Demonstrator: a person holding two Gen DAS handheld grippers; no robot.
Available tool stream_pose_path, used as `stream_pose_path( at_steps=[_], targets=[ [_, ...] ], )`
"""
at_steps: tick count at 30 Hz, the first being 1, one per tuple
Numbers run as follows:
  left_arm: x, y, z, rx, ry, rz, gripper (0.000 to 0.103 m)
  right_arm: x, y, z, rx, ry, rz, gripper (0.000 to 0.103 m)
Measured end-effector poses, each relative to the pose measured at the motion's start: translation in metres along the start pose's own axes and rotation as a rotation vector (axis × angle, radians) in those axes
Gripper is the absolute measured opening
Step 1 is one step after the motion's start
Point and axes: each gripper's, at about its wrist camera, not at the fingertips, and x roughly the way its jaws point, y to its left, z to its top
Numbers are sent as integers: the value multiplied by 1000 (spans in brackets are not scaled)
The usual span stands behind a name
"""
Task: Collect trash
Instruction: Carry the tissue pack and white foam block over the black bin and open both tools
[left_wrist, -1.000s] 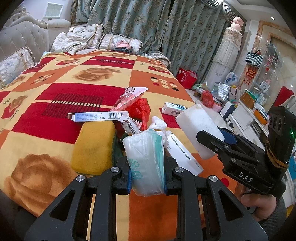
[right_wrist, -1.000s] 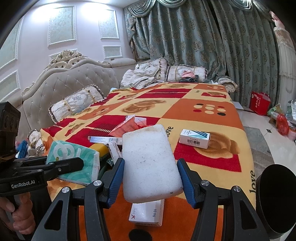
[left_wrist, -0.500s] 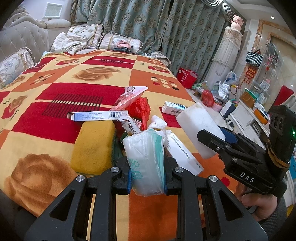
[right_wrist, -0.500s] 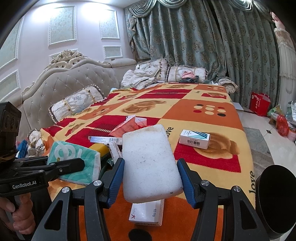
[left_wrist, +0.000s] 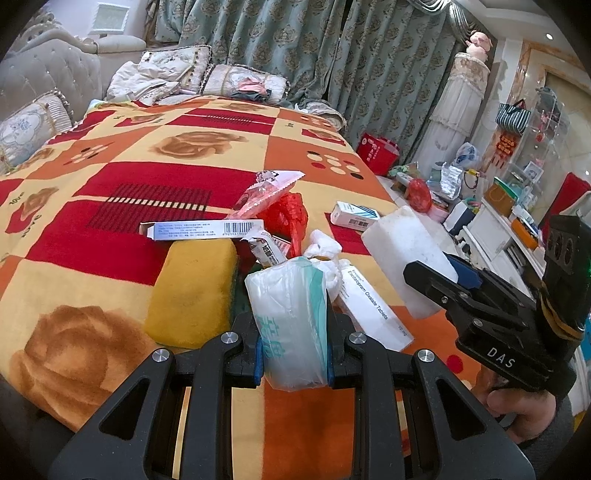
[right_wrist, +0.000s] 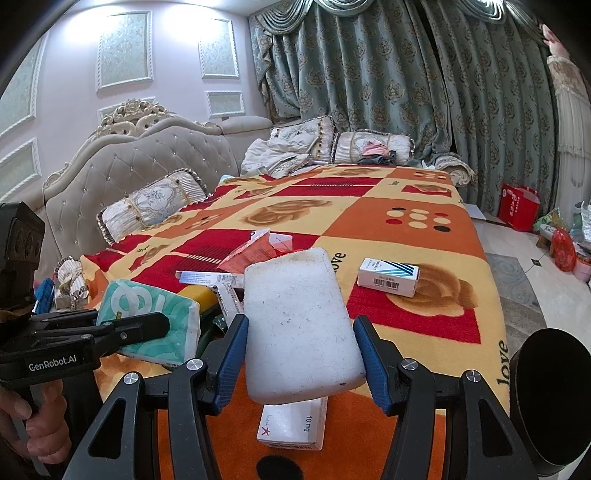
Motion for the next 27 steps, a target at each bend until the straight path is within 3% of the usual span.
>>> stream_pose_path(
  at_steps=[13, 27],
  targets=[
    [6, -24, 21, 38, 3, 48, 21, -16, -16, 4, 31, -45, -15, 56],
    [36, -69, 35, 124, 35, 35, 21, -59, -88, 3, 147, -99, -144, 56]
  ],
)
